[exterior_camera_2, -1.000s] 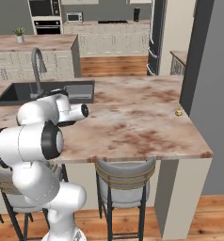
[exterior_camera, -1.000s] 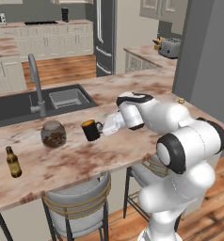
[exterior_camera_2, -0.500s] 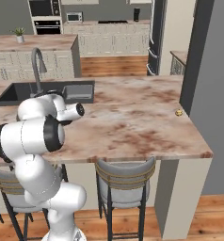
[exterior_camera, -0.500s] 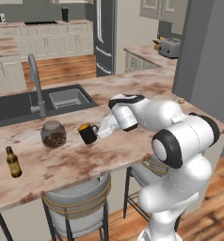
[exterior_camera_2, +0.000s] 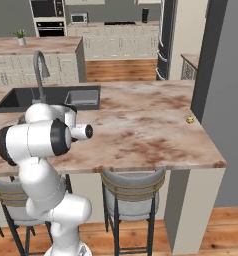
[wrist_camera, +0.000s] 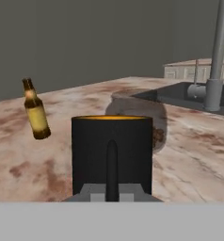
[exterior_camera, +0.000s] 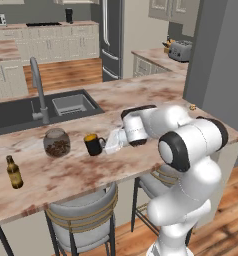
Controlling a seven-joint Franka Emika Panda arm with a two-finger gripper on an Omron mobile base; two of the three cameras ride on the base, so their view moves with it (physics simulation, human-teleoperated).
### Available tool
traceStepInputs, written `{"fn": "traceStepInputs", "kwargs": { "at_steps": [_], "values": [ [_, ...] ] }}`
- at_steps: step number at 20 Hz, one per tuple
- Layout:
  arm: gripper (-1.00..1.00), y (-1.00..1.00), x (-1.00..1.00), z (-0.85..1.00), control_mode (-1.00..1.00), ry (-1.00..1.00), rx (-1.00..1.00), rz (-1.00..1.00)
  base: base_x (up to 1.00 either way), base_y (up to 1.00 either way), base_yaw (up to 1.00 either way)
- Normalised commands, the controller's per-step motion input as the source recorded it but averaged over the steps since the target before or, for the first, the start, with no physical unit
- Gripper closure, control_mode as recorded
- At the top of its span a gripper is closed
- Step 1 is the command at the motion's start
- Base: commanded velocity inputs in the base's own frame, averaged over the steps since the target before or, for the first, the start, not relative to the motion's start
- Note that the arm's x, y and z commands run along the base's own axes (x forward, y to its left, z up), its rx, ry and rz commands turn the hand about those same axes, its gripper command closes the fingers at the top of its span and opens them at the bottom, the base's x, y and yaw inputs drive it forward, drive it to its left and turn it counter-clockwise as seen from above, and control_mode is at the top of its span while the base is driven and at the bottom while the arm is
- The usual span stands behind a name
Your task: Open the cabinet directly in front. Then move the beer and the mug to the dining counter with the jar on it.
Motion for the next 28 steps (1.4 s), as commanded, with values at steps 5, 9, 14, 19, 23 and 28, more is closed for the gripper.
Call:
{"fn": "traceStepInputs", "kwargs": {
  "at_steps": [5,9,14,19,23,28],
  "values": [
    [1.00,0.17,0.54,-0.08,-1.00,0.00,0.00,-0.06,0.00,0.00,0.00],
    [1.00,0.19,0.59,0.00,-1.00,0.03,0.00,-0.04,0.00,0.00,0.00],
    [1.00,0.20,0.42,-0.05,-1.00,0.03,0.00,-0.02,0.00,0.00,0.00],
    [1.00,0.34,0.27,-0.27,-1.00,0.03,0.00,0.00,0.00,0.00,0.00],
    [1.00,0.05,0.01,-0.47,-1.00,-0.01,0.03,0.00,0.00,0.00,0.00],
    [1.00,0.00,0.00,-0.28,-1.00,-0.04,0.05,0.00,0.00,0.00,0.00]
  ]
}}
